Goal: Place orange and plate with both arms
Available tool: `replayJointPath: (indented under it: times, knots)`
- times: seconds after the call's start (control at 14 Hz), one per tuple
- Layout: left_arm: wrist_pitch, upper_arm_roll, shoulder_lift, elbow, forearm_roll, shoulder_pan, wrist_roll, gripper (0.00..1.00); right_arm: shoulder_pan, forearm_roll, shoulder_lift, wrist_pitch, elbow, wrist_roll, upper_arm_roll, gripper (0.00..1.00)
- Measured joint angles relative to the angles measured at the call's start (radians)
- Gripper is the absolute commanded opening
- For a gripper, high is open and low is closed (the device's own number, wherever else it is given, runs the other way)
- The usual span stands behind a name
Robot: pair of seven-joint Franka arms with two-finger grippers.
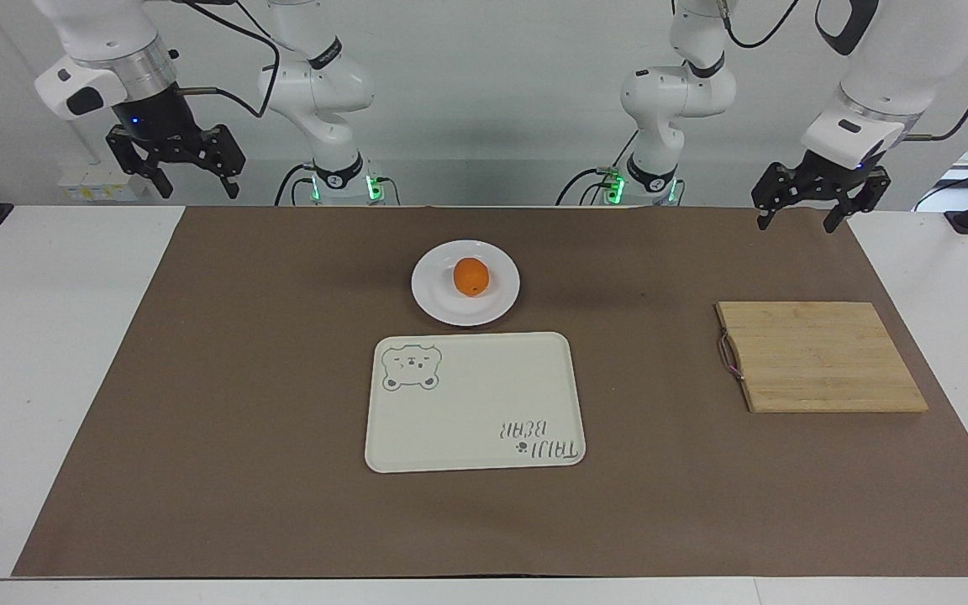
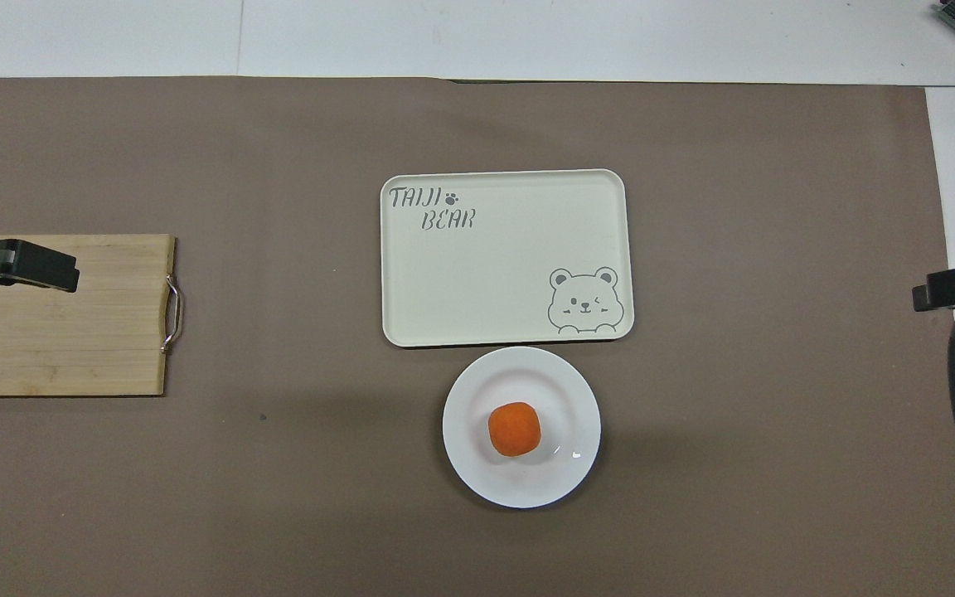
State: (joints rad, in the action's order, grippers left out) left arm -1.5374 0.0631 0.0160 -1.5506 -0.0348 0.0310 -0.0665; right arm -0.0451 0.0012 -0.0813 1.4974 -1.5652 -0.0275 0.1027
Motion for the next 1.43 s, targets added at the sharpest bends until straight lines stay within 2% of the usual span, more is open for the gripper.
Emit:
replayJointPath:
  times: [1.21, 1.43]
  knots:
    - [0.0, 0.0, 0.0, 0.0, 0.0, 0.0, 0.0, 1.0, -0.006, 0.0, 0.0, -0.003, 0.0, 0.0, -0.012, 1.0]
    - [0.0, 0.0, 0.0, 0.0, 0.0, 0.0, 0.0, 1.0, -0.009, 0.077, 0.002, 0.05, -0.02, 0.0, -0.02, 1.0]
